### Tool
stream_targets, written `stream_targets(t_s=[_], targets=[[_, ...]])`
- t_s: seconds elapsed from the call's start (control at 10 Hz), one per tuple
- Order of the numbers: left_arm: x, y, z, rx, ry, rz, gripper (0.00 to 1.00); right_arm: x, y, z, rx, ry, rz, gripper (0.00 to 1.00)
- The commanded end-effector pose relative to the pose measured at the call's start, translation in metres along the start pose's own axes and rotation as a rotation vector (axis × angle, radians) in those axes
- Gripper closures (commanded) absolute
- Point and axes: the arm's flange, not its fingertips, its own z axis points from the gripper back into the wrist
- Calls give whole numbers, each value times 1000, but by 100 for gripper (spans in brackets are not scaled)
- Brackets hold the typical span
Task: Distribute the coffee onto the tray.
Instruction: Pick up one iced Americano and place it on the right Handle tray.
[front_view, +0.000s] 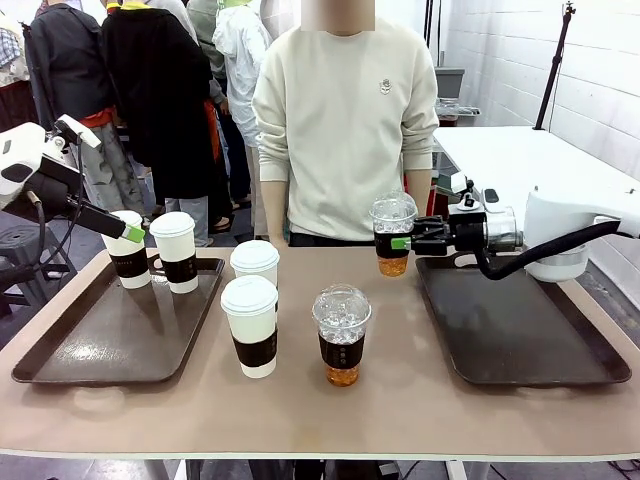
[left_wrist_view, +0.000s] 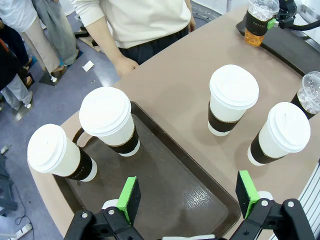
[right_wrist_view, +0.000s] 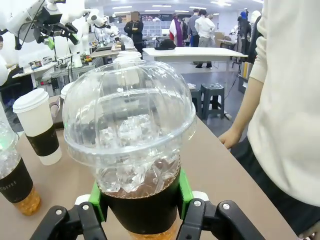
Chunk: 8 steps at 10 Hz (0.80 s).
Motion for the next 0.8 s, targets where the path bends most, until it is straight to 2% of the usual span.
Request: stream_targets(t_s=[0.0,0.5,0.7], targets=[[-1,1,0,-7,0,4,0,0,-1,2,-5,0,0,36],[-1,1,0,-7,0,4,0,-7,-2,2,-4,6,-9,36],[-1,1,0,-7,0,4,0,3,4,18,-23,19,7,36]])
